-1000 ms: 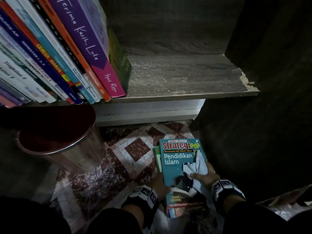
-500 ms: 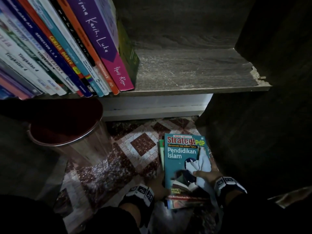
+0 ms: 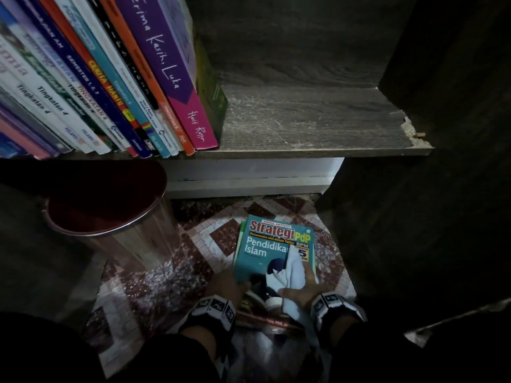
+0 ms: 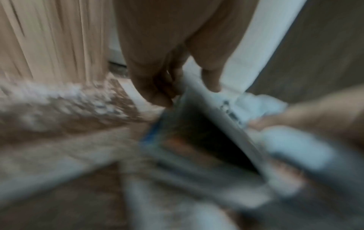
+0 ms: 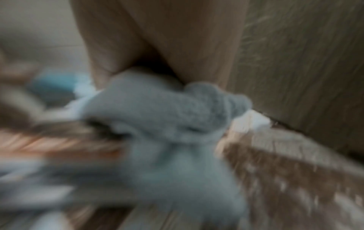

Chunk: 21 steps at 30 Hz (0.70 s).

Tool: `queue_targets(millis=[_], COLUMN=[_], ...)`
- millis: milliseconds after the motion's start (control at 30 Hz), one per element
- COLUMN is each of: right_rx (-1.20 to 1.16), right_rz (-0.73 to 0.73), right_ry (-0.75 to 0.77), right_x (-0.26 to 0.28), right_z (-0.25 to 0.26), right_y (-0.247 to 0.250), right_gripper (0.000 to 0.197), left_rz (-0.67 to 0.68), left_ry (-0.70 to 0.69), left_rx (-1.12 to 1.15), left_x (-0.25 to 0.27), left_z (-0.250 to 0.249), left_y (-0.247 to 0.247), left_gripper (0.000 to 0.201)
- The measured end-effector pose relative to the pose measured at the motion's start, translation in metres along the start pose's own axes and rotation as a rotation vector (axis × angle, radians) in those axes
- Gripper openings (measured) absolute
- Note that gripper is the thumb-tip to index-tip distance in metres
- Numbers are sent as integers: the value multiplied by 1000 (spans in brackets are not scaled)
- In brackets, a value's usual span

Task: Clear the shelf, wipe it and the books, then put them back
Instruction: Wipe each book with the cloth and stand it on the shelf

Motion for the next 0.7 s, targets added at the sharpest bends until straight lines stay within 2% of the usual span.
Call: queue_targets(millis=[67, 133, 200, 233, 267, 333, 367, 433, 567, 633, 700], right_rx=[83, 190, 161, 47, -108, -401, -542, -778, -1132, -1272, -1282], right_rz=[-61, -102, -175, -238, -326, -553, -647, -772, -810, -779, -704], right_ry=[13, 52, 153, 205, 261, 267, 216, 121, 25, 138, 321], right_x=[11, 25, 38, 43, 49, 58, 64, 74, 83, 89, 96], right_z=[10, 23, 35, 39, 44, 50, 51, 57, 82, 110, 143], right_y=[-6, -25, -46, -55, -60, -55, -49, -26, 29, 46, 44], right_gripper=[98, 89, 103, 101, 84, 56, 52, 61, 53, 58, 68], left_rz=[90, 124, 103, 88, 79, 52, 45, 10, -33, -13, -42], left_ry=[-8, -19, -71, -109, -148, -230, -274, -338, -513, -634, -733], left_rx=[28, 61, 76, 106, 152, 228, 222, 144, 103, 103, 171], left_x=[8, 16, 27, 34, 44, 63, 74, 93, 142, 170, 198], left_z=[-13, -25, -33, -35, -39, -47, -53, -62, -64, -54, -44], left_y=[-2, -6, -4, 0, 7, 26, 38, 63, 117, 134, 144], left_gripper=[44, 44, 30, 29, 29, 37, 41, 47, 44, 38, 36])
Point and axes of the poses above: each hand's wrist, its own x-axis away from the middle knuckle, its own y-axis out of the back of the hand, z = x × y, the point moved 2 cm from there along -x, towards the middle knuckle, and after that the axes turned 13 degrees about y, right-handed, at the moved point
